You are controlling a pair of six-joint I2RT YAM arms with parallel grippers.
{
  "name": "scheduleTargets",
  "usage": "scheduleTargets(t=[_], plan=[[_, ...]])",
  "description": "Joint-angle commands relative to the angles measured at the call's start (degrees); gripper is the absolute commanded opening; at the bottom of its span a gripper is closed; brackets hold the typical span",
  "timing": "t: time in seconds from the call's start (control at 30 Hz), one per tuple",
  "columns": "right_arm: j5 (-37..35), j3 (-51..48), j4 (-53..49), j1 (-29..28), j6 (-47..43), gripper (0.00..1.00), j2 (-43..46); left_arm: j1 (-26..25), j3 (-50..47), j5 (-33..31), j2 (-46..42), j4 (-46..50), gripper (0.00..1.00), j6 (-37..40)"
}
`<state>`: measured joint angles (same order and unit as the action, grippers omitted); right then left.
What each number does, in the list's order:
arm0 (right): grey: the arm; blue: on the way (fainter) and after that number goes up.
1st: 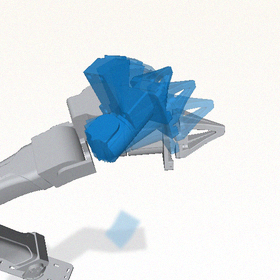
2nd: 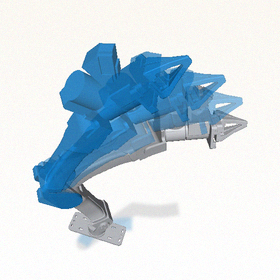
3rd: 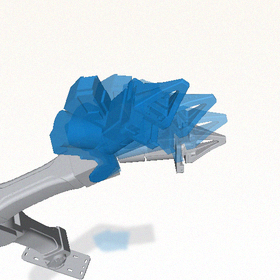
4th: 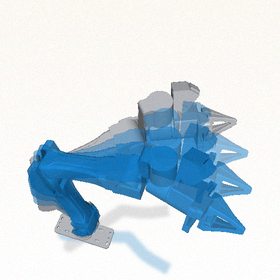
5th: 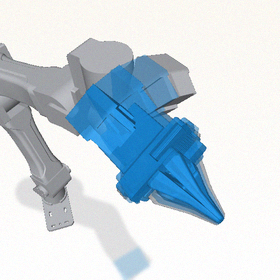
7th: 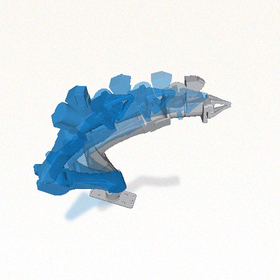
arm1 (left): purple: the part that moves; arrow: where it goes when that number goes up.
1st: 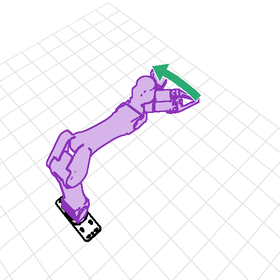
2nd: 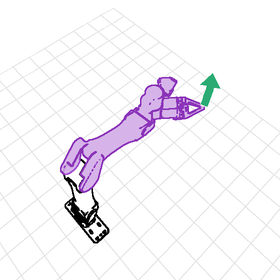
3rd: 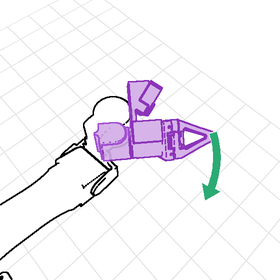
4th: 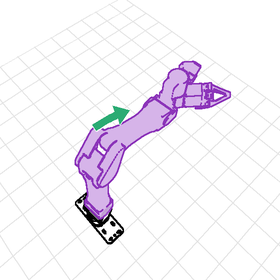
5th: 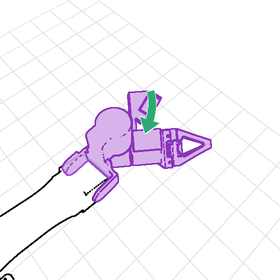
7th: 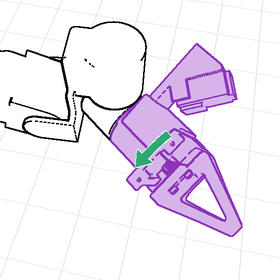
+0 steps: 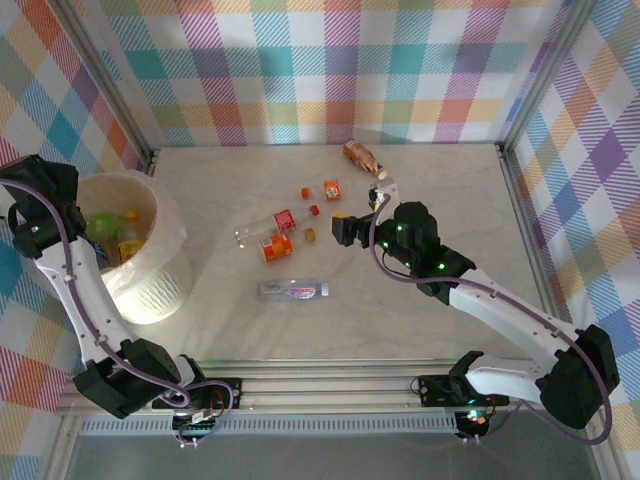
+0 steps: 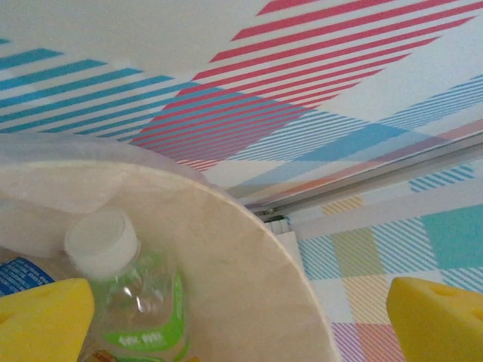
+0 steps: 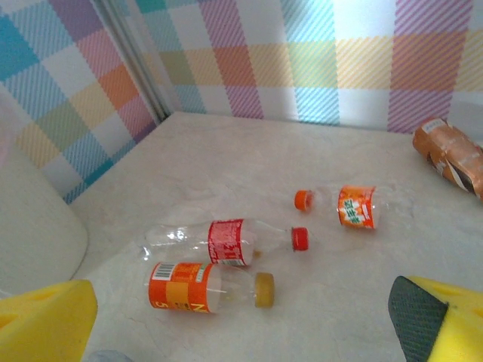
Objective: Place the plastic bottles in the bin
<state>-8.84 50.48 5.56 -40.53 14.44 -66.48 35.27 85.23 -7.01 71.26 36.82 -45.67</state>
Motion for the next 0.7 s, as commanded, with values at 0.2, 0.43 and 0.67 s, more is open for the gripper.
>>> scheduleTargets(t=[0.2,0.43,0.67], plan=[[-0.92,4.72,-2.65,0.01,5.32,1.00,-3.81,-6.92,1.56,4.51,-3.49,-4.04,1.00,1.24],[2.73,5.77,-5.68,4.57,14.26,1.00,-5.76,-21.22,2.15,6.90,-2.28,-8.79,1.00,1.64],[9.43,5.97,-8.14,11.26,11.49,1.00,-8.49,-37.17,2.44,2.84,0.27,-11.64,1.00,2.72]])
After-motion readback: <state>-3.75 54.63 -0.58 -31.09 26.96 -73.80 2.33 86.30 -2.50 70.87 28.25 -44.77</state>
